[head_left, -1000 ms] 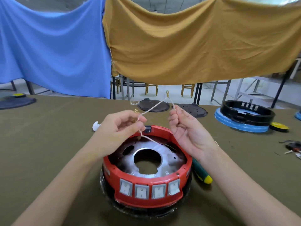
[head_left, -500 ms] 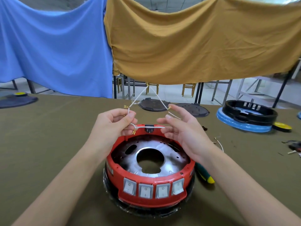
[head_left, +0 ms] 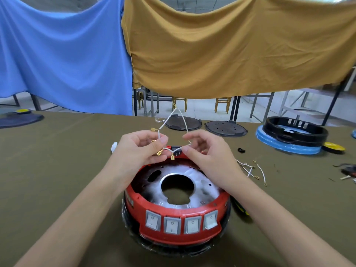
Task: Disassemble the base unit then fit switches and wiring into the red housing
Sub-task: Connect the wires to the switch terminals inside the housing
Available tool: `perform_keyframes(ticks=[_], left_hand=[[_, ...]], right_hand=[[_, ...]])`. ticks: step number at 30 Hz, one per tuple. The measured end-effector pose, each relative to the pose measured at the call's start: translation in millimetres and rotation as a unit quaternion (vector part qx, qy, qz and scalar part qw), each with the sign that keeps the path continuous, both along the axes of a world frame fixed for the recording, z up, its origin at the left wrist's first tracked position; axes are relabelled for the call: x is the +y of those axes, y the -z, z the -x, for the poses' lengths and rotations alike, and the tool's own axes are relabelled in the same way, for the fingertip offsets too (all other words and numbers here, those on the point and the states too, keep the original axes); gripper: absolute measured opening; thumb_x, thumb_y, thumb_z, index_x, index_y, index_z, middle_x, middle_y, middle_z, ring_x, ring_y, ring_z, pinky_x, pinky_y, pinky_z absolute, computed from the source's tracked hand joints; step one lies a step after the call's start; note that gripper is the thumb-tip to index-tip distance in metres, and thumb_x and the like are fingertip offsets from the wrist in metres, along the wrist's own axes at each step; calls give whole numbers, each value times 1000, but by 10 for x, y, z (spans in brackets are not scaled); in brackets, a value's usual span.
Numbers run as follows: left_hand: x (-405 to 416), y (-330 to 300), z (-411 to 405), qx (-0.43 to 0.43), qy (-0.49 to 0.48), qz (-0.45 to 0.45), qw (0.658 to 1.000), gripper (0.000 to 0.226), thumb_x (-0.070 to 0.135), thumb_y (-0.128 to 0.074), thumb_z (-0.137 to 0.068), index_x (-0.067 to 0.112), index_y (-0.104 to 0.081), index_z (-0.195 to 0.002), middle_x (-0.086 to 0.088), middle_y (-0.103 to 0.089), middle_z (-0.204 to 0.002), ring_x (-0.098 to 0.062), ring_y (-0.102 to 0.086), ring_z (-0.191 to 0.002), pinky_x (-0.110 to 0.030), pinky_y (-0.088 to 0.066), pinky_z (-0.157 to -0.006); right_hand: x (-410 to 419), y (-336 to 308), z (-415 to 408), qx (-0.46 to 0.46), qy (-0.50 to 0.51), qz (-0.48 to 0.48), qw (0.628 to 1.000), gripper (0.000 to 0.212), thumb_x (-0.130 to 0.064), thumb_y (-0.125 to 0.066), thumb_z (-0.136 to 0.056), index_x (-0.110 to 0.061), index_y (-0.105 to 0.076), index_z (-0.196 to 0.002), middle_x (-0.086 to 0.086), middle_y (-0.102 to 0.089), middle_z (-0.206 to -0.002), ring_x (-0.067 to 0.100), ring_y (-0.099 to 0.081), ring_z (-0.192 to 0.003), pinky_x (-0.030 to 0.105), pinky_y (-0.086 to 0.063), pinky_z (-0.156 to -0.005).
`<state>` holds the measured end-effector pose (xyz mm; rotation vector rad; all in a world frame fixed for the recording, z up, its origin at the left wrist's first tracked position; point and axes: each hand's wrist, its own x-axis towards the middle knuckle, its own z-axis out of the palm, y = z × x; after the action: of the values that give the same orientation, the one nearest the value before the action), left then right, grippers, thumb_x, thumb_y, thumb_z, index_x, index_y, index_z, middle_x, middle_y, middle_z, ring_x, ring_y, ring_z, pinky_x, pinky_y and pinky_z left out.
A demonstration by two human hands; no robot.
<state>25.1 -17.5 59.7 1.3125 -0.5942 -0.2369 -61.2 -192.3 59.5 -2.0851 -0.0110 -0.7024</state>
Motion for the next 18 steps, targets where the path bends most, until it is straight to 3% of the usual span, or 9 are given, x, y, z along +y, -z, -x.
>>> perform_keyframes(ticks=[2,3,5,7,9,11,18], left_hand=[[6,-7,8,-4,20,-2,1000,20,26,-78,-72,12,-78,-86,-9,-70,-78,-23,-75,-79,-21,-58,-69],[8,-3,8,-6,25,-5,1000,19,26,-77,-72,13,-78,-85,-8,-70,-78,-23,-75,-79,-21,-58,-70],[7,-1,9,-9,31,-5,999,19,27,-77,-71,14,-78,-85,-7,-70,-77,-22,-74,-78,-21,-58,-70],[9,-12,15,-2,41,1,999,23,28,-77,-70,13,-78,-87,-6,-70,-78,-21,-74,-78,-21,-58,-70],[20,-33,15,12,61,9,998,27,30,-74,-74,11,-78,-92,-7,-69,-81,-21,-74,-81,-21,-58,-71],[28,-57,7,39,79,27,996,25,27,-69,-82,9,-77,-97,-9,-70,-85,-24,-74,-84,-22,-58,-70],[44,-66,-15,65,82,47,993,19,17,-66,-84,8,-74,-99,-12,-73,-89,-28,-75,-89,-23,-59,-70]], right_hand=[[14,-15,16,-8,28,79,996,10,-25,-72,-88,-26,-73,-98,1,-53,-97,9,-50,-89,9,-38,-81],[21,-10,20,-3,33,123,992,9,-27,-71,-89,-26,-74,-97,0,-50,-100,9,-44,-97,8,-32,-85],[31,10,22,1,35,179,983,11,-30,-67,-91,-26,-75,-97,-4,-51,-103,11,-35,-108,16,-29,-94],[41,12,25,1,34,201,979,12,-32,-64,-93,-26,-74,-95,-11,-57,-98,12,-37,-107,33,-33,-99],[52,-3,35,6,27,198,980,11,-29,-61,-96,-27,-71,-93,-14,-64,-90,12,-46,-99,44,-37,-96],[45,-6,38,-16,19,174,985,10,-24,-61,-96,-25,-70,-91,-11,-66,-88,13,-54,-93,47,-41,-93],[27,6,36,-35,7,151,988,9,-17,-60,-96,-21,-69,-94,-6,-64,-86,9,-57,-84,30,-46,-79]])
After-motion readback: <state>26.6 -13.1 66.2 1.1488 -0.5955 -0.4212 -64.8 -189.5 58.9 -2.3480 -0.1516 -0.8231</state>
